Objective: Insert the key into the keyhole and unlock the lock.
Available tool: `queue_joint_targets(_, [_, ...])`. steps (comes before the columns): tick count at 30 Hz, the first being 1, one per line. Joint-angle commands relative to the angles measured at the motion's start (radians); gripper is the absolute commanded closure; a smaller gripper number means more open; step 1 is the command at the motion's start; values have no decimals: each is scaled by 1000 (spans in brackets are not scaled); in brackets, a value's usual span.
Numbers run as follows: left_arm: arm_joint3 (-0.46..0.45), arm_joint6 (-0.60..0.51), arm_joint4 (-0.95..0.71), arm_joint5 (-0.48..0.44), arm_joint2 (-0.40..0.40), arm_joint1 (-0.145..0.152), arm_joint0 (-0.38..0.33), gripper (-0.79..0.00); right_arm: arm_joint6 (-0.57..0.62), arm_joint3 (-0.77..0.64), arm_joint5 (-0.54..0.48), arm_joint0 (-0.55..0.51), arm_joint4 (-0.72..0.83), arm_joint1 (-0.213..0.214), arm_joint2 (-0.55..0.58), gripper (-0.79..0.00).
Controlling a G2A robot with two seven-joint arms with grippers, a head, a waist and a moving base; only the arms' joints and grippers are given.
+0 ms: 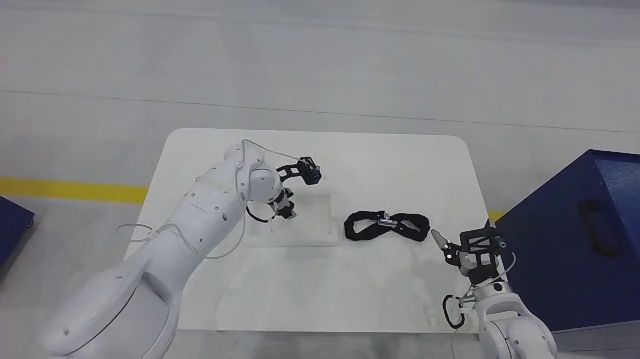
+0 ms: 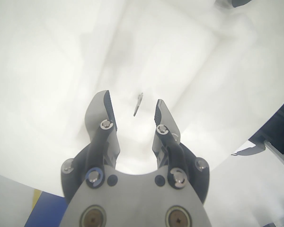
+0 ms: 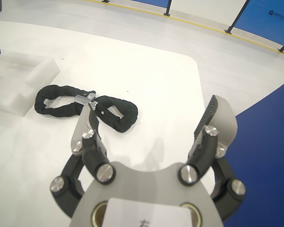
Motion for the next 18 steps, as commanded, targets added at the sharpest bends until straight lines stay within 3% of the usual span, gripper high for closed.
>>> queue_joint_targets(1, [24,6,10,4,11,-11,-4,-323,0,0,0,0,0,0,0,-785])
queue_joint_targets(7, [93,6,27,12,41,-52,-14,-240,0,0,0,0,0,0,0,-785])
queue_joint_targets(16, [178,3,19,-20,55,-94,-39,-259,0,0,0,0,0,0,0,-785])
queue_joint_targets(18, [191,6,20,-20,57,-103,-40,-231,0,0,0,0,0,0,0,-785])
